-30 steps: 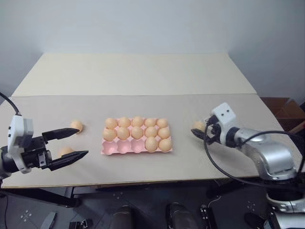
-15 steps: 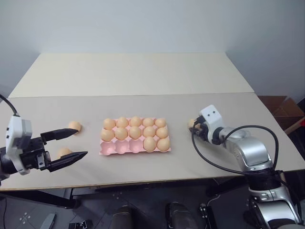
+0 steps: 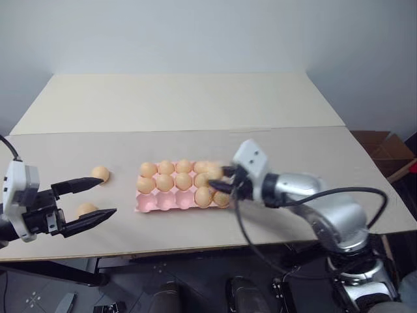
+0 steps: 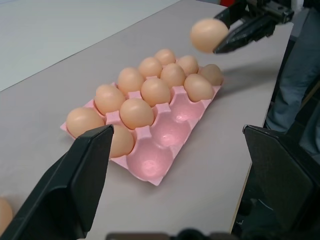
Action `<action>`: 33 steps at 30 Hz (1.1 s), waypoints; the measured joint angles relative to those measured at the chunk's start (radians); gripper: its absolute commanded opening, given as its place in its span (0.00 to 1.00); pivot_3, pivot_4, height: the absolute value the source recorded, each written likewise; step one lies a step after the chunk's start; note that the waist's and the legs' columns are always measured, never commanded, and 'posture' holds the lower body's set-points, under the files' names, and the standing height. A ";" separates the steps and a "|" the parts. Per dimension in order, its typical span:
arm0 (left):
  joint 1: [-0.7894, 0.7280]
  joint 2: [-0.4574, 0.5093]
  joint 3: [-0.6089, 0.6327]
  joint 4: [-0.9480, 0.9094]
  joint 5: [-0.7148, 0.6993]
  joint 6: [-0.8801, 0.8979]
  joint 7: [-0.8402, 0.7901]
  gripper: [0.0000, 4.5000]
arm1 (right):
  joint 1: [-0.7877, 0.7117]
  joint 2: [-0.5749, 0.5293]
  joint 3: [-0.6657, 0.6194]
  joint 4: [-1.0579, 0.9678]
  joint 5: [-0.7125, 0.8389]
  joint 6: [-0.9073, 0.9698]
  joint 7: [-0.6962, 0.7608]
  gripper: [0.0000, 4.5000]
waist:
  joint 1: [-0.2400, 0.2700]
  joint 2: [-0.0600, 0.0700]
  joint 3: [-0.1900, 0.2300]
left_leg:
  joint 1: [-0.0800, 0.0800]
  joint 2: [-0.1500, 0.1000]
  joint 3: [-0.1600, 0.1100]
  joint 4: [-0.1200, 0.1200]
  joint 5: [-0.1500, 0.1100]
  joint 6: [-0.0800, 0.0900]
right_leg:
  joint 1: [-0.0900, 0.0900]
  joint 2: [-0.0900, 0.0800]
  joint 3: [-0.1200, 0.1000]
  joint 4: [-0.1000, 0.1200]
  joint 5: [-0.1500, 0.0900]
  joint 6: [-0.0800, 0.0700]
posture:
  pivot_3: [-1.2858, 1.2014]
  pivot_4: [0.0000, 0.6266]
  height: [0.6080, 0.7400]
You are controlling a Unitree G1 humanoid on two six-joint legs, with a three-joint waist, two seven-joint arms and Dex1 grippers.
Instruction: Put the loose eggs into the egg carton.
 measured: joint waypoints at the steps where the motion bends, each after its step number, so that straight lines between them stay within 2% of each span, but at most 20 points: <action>1: 0.000 0.000 0.000 0.000 0.000 0.000 0.000 1.00 | -0.023 0.015 0.045 0.026 -0.021 -0.005 -0.003 0.42 | 0.000 0.000 0.000 | 0.000 0.000 0.000 0.000 0.000 0.000 | 0.000 0.000 0.000 0.000 0.000 0.000 | 0.52 0.24 1.00; 4: -0.002 0.000 0.000 0.000 0.000 0.000 0.001 1.00 | -0.059 0.027 0.152 0.071 -0.078 -0.038 0.004 0.42 | 0.004 0.000 0.000 | 0.000 0.000 0.000 0.000 0.000 0.000 | 0.000 0.000 -0.001 0.000 0.000 0.000 | 0.52 0.24 1.00; 7: 0.001 0.000 0.000 0.000 0.000 0.000 0.001 1.00 | -0.058 0.055 0.197 0.113 -0.109 -0.051 0.003 0.42 | 0.004 0.000 0.000 | -0.001 0.000 0.000 0.000 0.000 0.000 | -0.001 0.000 0.000 0.000 0.000 0.000 | 0.52 0.24 1.00; 10: 0.001 -0.001 0.000 -0.001 0.000 0.000 0.003 1.00 | -0.058 0.085 0.214 0.138 -0.135 -0.057 -0.007 0.57 | 0.003 0.000 0.000 | -0.001 0.000 0.000 0.000 0.000 0.000 | -0.001 0.000 -0.001 0.000 0.000 -0.001 | 0.52 0.24 1.00; 15: 0.000 -0.002 0.000 -0.001 0.000 0.000 0.010 1.00 | -0.069 0.105 0.162 0.126 -0.128 -0.045 -0.014 0.96 | 0.003 0.000 0.000 | -0.001 0.000 0.000 0.000 0.000 -0.001 | -0.001 0.000 -0.001 0.000 0.000 -0.001 | 0.52 0.24 1.00; 16: 0.000 -0.003 0.000 -0.001 0.000 0.000 0.010 1.00 | -0.069 0.093 0.138 0.108 -0.122 -0.037 -0.008 0.99 | 0.004 0.000 0.000 | -0.001 0.000 0.000 0.000 0.000 -0.001 | -0.001 0.000 -0.001 0.000 0.000 -0.001 | 0.52 0.24 1.00; 20: 0.000 -0.004 -0.001 -0.001 0.000 0.000 0.013 1.00 | -0.069 0.041 0.012 0.013 -0.060 0.008 0.019 0.99 | 0.006 0.000 0.000 | -0.001 0.000 0.000 0.000 0.000 -0.001 | -0.001 0.000 -0.001 0.000 0.000 0.000 | 0.52 0.24 1.00; 22: 0.000 -0.004 -0.001 0.000 0.000 0.000 0.013 1.00 | -0.066 0.002 -0.090 -0.034 0.001 0.033 0.050 0.99 | 0.006 0.000 0.000 | -0.001 0.000 0.000 0.000 0.000 -0.001 | 0.000 0.000 -0.001 0.000 0.000 0.000 | 0.52 0.24 1.00; 26: 0.012 -0.004 0.006 0.003 0.001 0.000 0.006 1.00 | 0.031 -0.141 -0.291 -0.076 0.088 0.010 0.145 0.99 | 0.009 -0.001 0.000 | -0.001 0.000 0.000 0.000 0.000 -0.001 | 0.001 0.000 -0.001 -0.002 0.000 -0.001 | 0.52 0.24 1.00; 29: 0.041 -0.004 0.027 0.027 0.015 -0.001 0.004 1.00 | 0.168 -0.272 -0.410 -0.034 0.099 -0.109 0.257 0.99 | 0.008 -0.001 0.000 | 0.000 0.000 0.000 0.000 0.000 0.000 | 0.001 -0.001 -0.001 -0.002 -0.001 -0.002 | 0.52 0.24 1.00; 33: 0.084 -0.008 0.062 0.062 0.041 -0.006 0.005 1.00 | 0.318 -0.371 -0.525 0.066 0.095 -0.311 0.410 0.99 | 0.002 -0.001 0.000 | 0.002 0.001 0.001 0.000 0.000 0.000 | 0.002 0.000 0.000 -0.001 -0.004 0.001 | 0.52 0.24 1.00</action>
